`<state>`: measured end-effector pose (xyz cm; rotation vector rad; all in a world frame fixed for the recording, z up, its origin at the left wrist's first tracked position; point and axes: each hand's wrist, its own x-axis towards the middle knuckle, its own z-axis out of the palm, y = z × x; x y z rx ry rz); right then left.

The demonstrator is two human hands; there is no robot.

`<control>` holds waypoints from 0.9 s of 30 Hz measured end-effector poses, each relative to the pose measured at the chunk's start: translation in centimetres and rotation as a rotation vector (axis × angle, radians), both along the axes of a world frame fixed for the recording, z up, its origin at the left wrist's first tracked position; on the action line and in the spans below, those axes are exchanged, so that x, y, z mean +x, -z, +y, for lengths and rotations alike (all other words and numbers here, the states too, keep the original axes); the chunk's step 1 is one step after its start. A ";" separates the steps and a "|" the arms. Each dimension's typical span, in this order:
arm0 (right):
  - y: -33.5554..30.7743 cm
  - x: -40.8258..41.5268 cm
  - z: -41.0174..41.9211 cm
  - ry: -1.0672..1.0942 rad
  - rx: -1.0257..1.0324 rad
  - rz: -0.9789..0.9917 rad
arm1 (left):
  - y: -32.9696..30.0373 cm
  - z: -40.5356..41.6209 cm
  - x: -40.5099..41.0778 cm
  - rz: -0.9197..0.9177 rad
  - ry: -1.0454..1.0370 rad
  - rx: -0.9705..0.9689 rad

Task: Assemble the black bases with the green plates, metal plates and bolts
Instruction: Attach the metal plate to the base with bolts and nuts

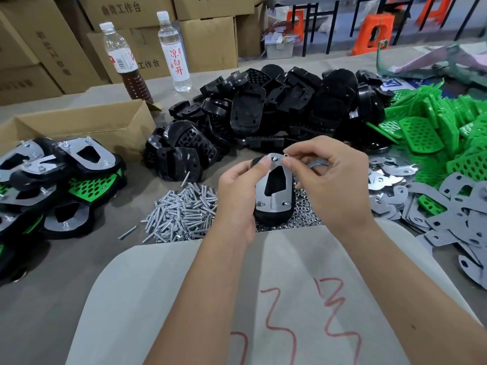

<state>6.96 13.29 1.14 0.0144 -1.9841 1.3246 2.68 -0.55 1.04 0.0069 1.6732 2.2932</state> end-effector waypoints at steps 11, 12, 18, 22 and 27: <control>0.6 0.2 -0.5 -0.030 0.154 0.037 | 0.3 0.8 0.4 0.033 -0.097 -0.034; 0.5 0.2 -0.5 -0.032 0.190 0.046 | 0.3 0.8 0.4 0.040 -0.098 -0.041; 0.7 0.2 -0.7 -0.057 0.176 0.023 | 0.3 0.9 0.4 -0.001 -0.102 -0.040; 0.9 0.0 -0.8 -0.095 0.113 0.011 | 0.2 1.0 0.5 -0.040 -0.108 -0.002; 1.4 -0.3 -0.5 -0.113 -0.014 -0.053 | 0.1 1.0 0.4 -0.064 -0.117 -0.033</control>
